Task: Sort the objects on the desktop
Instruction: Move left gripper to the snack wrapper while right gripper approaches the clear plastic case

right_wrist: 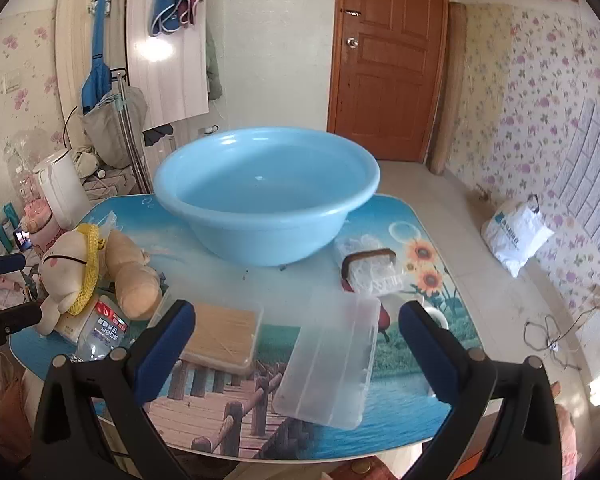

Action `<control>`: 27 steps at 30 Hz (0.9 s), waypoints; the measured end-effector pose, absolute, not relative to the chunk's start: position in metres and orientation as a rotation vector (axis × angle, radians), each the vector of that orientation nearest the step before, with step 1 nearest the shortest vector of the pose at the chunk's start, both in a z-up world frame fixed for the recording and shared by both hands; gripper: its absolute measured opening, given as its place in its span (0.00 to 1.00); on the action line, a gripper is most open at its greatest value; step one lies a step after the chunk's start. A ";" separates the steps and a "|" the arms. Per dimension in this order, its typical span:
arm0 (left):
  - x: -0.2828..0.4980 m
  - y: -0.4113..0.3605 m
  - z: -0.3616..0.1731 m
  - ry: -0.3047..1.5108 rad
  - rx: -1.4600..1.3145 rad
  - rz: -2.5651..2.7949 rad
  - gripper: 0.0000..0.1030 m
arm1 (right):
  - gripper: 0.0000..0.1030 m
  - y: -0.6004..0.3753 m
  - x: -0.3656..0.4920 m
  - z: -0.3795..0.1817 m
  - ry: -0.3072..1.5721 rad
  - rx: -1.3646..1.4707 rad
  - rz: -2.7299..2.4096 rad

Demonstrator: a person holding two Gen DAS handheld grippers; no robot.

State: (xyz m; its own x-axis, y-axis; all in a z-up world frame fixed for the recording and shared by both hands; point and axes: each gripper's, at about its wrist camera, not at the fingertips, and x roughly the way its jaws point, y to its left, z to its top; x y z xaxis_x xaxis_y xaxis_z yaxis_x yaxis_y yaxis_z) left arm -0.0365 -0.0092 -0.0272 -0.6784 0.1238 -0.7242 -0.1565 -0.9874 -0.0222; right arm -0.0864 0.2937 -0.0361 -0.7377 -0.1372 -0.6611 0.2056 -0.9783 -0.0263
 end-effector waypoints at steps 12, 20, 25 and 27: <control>-0.017 -0.044 -0.039 -0.002 -1.193 2.719 1.00 | 1.00 0.329 -0.078 -0.056 0.115 1.132 -2.791; -0.016 -0.056 -0.055 -0.053 -1.229 2.709 0.88 | 1.00 0.323 -0.074 -0.071 0.065 1.197 -2.706; -0.019 -0.068 -0.056 -0.149 -1.224 2.711 0.60 | 1.00 0.308 -0.075 -0.075 0.092 1.208 -2.669; -0.020 -0.069 -0.059 -0.131 -1.237 2.690 0.44 | 1.00 0.306 -0.076 -0.077 0.095 1.214 -2.665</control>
